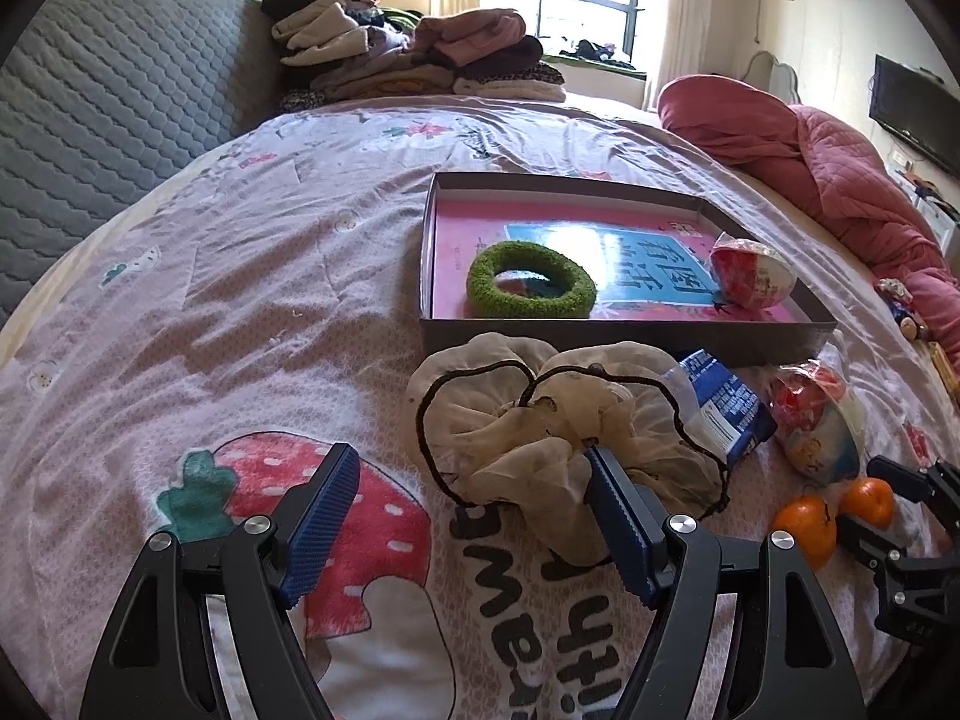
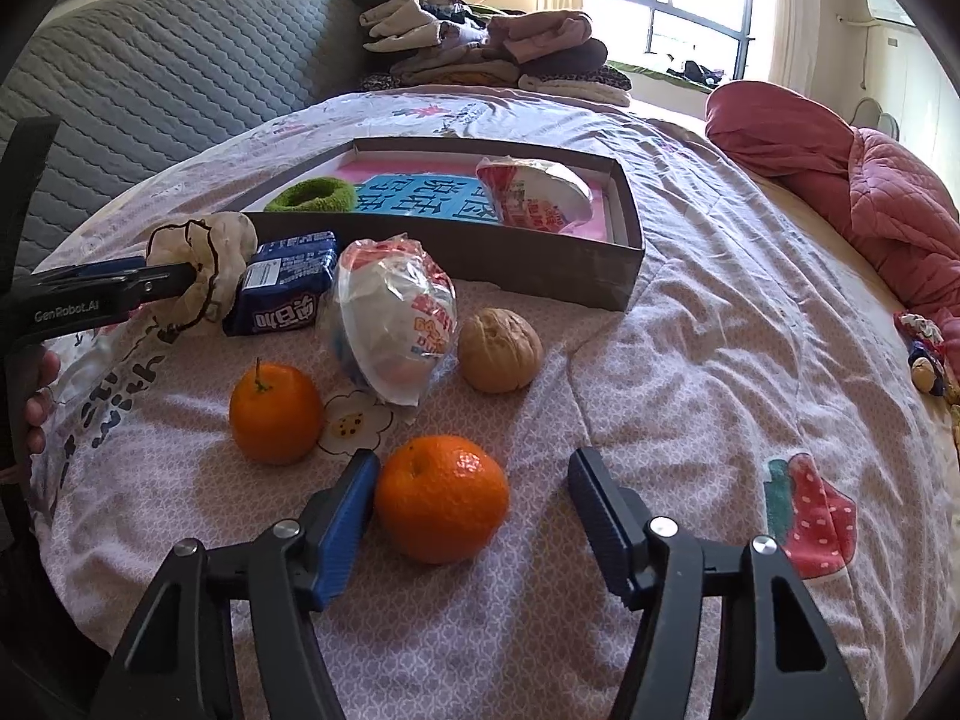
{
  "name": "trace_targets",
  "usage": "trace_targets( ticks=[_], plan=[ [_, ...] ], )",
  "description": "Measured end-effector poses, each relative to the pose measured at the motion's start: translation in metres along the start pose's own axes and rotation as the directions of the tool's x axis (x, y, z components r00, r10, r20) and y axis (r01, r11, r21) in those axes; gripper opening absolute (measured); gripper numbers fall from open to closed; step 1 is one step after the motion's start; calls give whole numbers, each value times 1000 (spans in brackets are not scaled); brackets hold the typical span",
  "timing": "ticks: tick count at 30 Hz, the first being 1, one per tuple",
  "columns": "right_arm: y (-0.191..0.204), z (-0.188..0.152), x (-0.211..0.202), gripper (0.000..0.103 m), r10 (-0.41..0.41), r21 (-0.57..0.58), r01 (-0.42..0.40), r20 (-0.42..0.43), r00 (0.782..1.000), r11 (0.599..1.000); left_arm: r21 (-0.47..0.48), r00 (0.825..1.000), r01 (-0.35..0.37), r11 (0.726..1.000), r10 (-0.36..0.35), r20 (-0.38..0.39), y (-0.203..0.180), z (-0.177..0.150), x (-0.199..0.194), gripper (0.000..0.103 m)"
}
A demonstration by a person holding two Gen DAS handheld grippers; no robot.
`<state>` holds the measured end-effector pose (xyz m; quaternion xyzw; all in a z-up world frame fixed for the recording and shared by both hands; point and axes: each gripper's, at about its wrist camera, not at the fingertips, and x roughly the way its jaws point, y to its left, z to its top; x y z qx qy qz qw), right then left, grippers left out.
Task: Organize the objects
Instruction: 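Move the left gripper to the cream fabric pouch while the right approaches an orange, then close the left gripper on the cream fabric pouch while the right straddles the orange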
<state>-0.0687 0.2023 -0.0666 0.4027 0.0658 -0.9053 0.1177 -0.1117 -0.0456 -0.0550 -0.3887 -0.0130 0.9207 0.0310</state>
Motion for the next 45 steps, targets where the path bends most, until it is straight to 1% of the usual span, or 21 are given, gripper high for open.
trace_targets(
  ticks=[6,17,20,23,26,28,29,31,32,34,37,40,45],
  plan=[
    [-3,0,1,58,15,12,-15,4,1000,1000,-14,1000,-2,1000,2,-7,1,3,11,77],
    [0,0,0,42,46,4,-46,6,999,999,-5,1000,3,1000,-3,-13,-3,4,23,78],
    [1,0,0,41,44,-1,-44,7,999,999,-5,1000,10,1000,-10,-16,-4,4,26,77],
    [0,0,1,41,44,-3,-44,7,999,999,-2,1000,20,1000,-20,-16,-4,3,26,71],
    [0,0,1,41,46,0,-46,6,999,999,4,1000,27,1000,-27,-16,-6,3,26,63],
    [0,0,1,41,45,-1,-45,6,999,999,5,999,32,999,-32,-14,-7,3,25,53],
    [0,0,1,41,45,-2,-45,6,999,999,7,999,35,999,-35,-12,-7,3,25,50],
    [0,0,1,41,45,-3,-45,6,999,999,14,999,37,999,-37,-8,-9,2,23,40],
    [0,0,1,41,45,-1,-45,6,999,999,21,999,37,999,-37,-5,-11,2,22,37],
    [0,0,1,41,45,0,-45,7,999,999,36,1000,27,999,-27,5,-14,1,19,24],
    [1,0,1,41,46,1,-46,8,999,999,59,1000,19,998,-21,21,-18,-1,14,15],
    [1,0,0,40,46,-1,-46,10,999,999,68,999,23,997,-26,31,-20,-1,9,11],
    [2,0,-1,40,42,-6,-42,12,999,999,70,998,36,997,-39,43,-20,-3,2,10]
  ],
)
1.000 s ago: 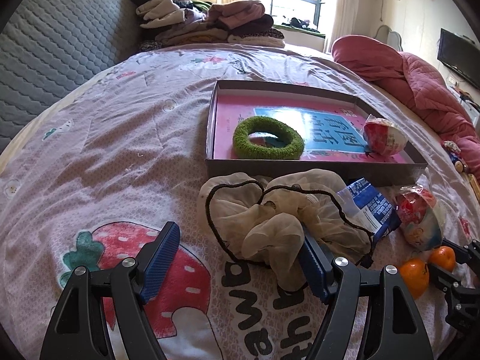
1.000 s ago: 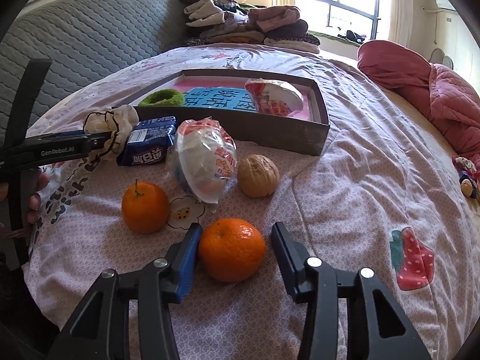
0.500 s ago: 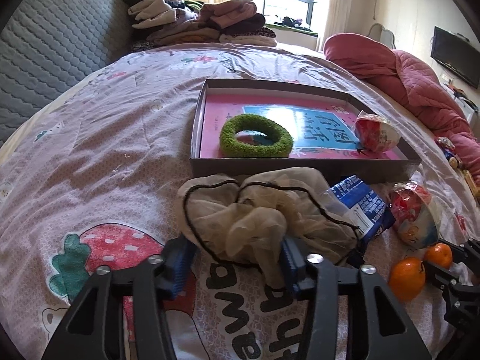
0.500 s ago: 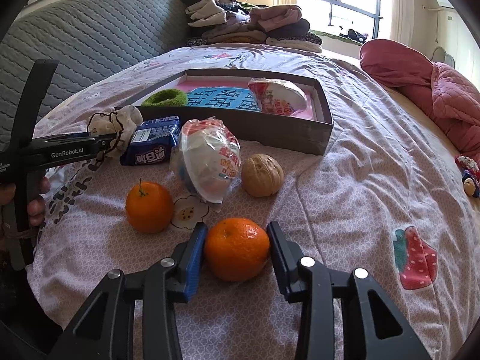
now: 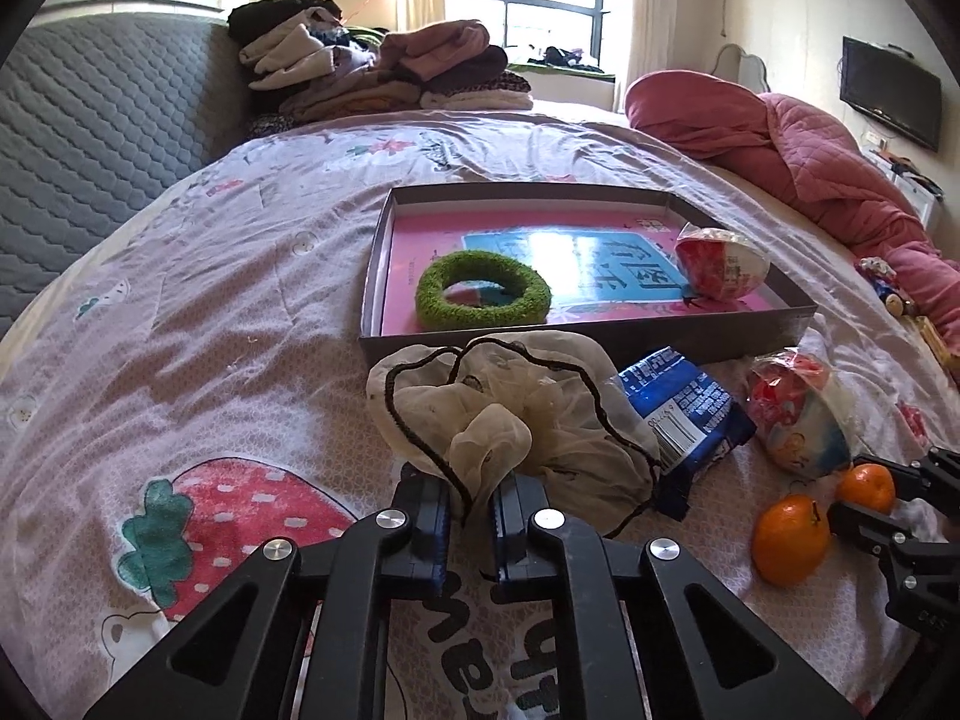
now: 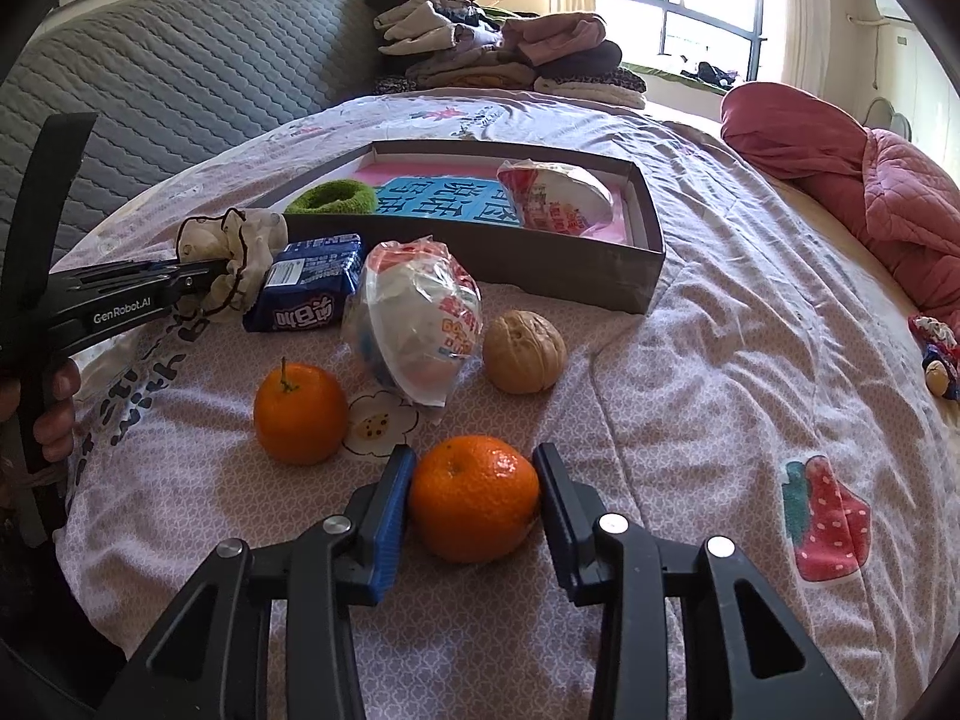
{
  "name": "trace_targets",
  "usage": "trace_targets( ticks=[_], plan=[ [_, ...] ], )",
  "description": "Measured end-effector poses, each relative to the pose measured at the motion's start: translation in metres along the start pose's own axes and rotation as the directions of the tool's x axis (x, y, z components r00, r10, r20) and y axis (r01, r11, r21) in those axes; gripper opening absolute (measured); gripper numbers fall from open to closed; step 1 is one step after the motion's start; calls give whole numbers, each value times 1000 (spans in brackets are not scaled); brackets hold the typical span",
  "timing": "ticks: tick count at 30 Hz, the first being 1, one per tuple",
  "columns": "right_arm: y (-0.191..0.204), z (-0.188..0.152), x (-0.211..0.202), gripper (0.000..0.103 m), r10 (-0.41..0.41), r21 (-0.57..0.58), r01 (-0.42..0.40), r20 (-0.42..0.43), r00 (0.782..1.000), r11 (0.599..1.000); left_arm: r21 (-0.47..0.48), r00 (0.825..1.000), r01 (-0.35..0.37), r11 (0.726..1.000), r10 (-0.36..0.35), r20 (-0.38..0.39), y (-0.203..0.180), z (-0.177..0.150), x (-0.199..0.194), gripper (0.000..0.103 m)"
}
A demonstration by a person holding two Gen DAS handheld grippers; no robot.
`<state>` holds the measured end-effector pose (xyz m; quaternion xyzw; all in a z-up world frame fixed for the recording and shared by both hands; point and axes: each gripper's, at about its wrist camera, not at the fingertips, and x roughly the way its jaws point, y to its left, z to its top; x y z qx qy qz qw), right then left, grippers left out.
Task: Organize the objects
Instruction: 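Close the left gripper on the cream fabric pouch while the right straddles the orange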
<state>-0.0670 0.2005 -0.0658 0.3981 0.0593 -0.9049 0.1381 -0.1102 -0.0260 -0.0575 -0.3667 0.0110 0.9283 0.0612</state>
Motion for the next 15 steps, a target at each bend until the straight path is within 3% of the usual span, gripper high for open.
trace_targets(
  ticks=[15],
  plan=[
    [-2,1,-10,40,16,10,-17,33,999,1000,-4,999,20,1000,-20,25,-3,-6,-29,9]
  ],
)
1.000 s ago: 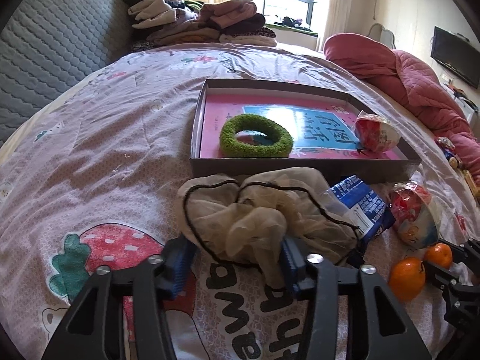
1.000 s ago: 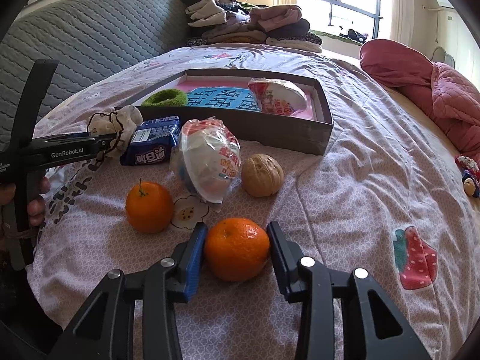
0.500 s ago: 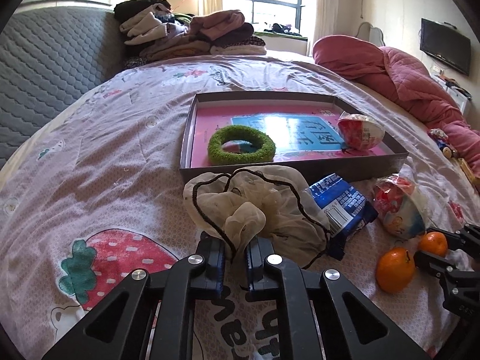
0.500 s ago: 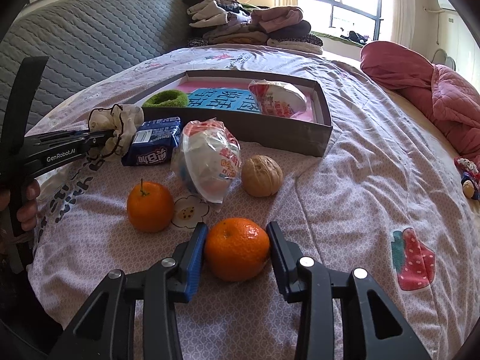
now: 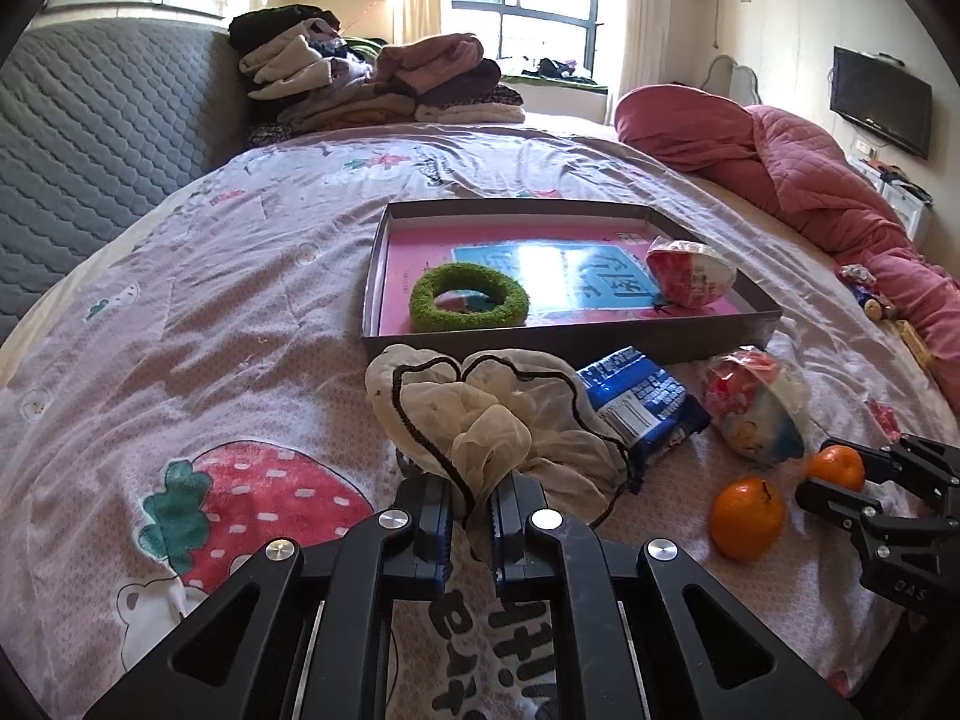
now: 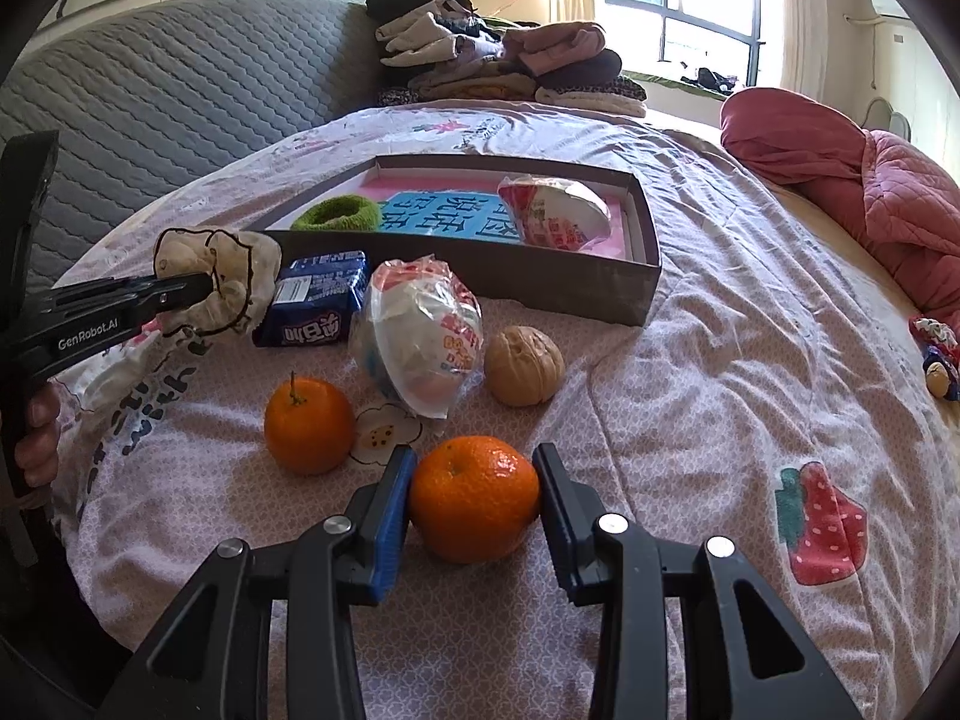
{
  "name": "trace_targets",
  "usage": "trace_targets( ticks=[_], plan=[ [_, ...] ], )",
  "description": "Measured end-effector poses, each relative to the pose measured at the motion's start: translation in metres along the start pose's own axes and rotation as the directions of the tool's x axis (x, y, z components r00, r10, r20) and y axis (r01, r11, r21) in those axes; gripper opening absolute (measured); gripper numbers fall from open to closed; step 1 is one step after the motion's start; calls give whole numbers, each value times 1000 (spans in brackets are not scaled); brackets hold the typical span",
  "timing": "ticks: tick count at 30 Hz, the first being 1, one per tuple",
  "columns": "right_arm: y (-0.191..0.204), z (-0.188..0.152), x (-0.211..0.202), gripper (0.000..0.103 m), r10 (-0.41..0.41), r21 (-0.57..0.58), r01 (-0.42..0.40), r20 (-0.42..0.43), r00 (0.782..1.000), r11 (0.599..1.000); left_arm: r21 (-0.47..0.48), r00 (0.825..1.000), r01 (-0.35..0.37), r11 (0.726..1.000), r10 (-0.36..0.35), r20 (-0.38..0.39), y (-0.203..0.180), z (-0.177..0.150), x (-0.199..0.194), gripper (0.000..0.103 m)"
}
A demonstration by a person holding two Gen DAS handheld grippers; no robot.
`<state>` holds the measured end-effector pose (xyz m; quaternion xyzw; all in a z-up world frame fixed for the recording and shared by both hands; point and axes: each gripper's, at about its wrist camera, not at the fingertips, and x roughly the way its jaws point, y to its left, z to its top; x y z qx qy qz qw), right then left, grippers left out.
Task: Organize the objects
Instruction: 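Close the right gripper on the orange while the left lifts the pouch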
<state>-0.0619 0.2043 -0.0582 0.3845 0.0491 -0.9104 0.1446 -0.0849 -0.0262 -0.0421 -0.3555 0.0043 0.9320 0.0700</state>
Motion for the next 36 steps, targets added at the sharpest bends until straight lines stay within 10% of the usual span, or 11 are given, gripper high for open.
trace_targets(
  ticks=[36],
  plan=[
    [5,25,-54,40,10,-13,-6,323,946,1000,30,958,25,999,-32,283,-18,22,-88,9]
  ],
)
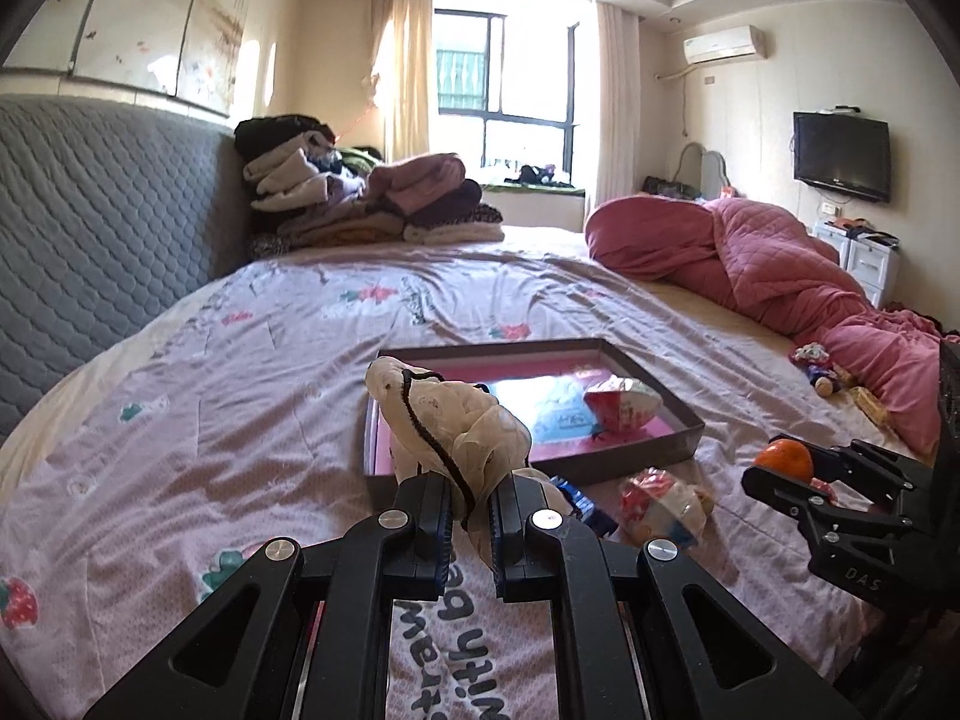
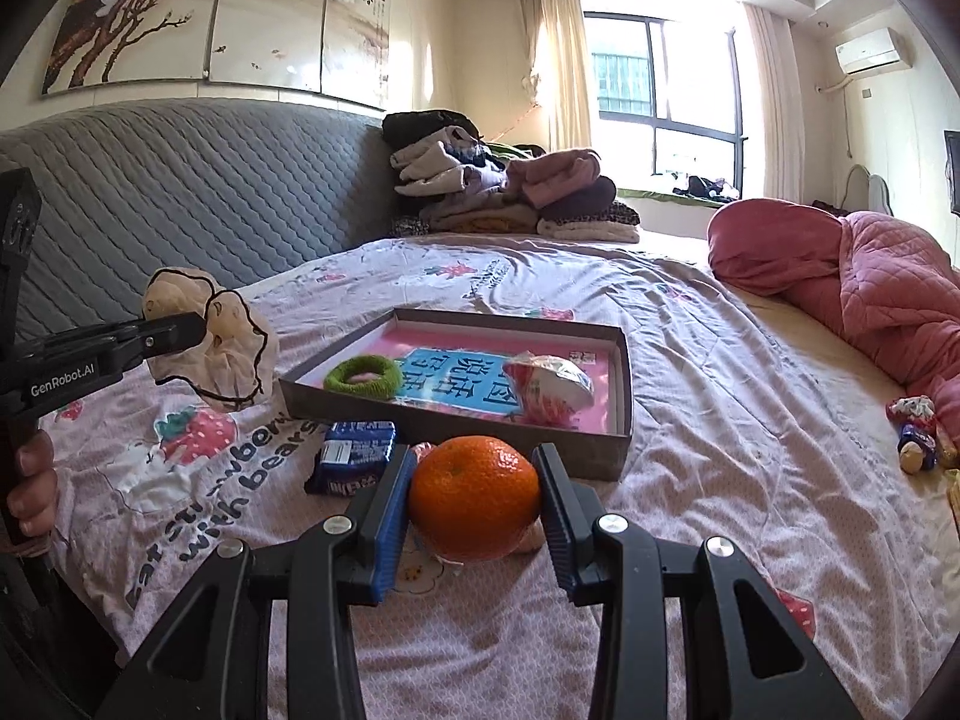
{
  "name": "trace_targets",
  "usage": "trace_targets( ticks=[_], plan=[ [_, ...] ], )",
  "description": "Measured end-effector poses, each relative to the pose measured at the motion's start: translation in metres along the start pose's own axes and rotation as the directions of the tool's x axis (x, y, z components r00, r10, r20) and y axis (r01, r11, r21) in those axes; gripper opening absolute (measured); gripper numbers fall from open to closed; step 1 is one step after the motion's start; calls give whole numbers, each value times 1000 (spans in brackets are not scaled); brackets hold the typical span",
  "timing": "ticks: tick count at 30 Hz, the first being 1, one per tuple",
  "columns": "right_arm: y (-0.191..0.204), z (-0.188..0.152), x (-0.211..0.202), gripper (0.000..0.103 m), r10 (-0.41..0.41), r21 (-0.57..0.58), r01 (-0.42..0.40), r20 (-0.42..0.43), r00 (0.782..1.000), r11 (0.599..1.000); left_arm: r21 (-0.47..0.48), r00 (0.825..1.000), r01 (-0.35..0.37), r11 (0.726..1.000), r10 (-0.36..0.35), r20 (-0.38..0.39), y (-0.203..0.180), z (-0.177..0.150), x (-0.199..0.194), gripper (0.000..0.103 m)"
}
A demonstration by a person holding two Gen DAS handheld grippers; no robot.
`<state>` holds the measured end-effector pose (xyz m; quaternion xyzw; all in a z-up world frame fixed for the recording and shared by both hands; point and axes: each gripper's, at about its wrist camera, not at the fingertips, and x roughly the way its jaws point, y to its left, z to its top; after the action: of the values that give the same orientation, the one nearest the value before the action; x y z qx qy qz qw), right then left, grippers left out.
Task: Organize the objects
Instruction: 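Close the right gripper on the orange while the left lifts the pouch, then carry the pouch and orange over the pink book tray with both grippers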
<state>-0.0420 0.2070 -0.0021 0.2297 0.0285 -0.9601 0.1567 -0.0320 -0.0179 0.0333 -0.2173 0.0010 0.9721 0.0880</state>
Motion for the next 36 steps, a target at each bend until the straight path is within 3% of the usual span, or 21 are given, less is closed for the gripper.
trace_targets(
  ticks=[15,36],
  plan=[
    [6,34,11,40,1,-43,2,57,998,999,40,997,9,999,-12,73,-7,27,5,9],
    [8,71,47,40,12,-70,-6,76,997,998,55,996,13,998,-18,90,-1,58,37,10]
  ],
)
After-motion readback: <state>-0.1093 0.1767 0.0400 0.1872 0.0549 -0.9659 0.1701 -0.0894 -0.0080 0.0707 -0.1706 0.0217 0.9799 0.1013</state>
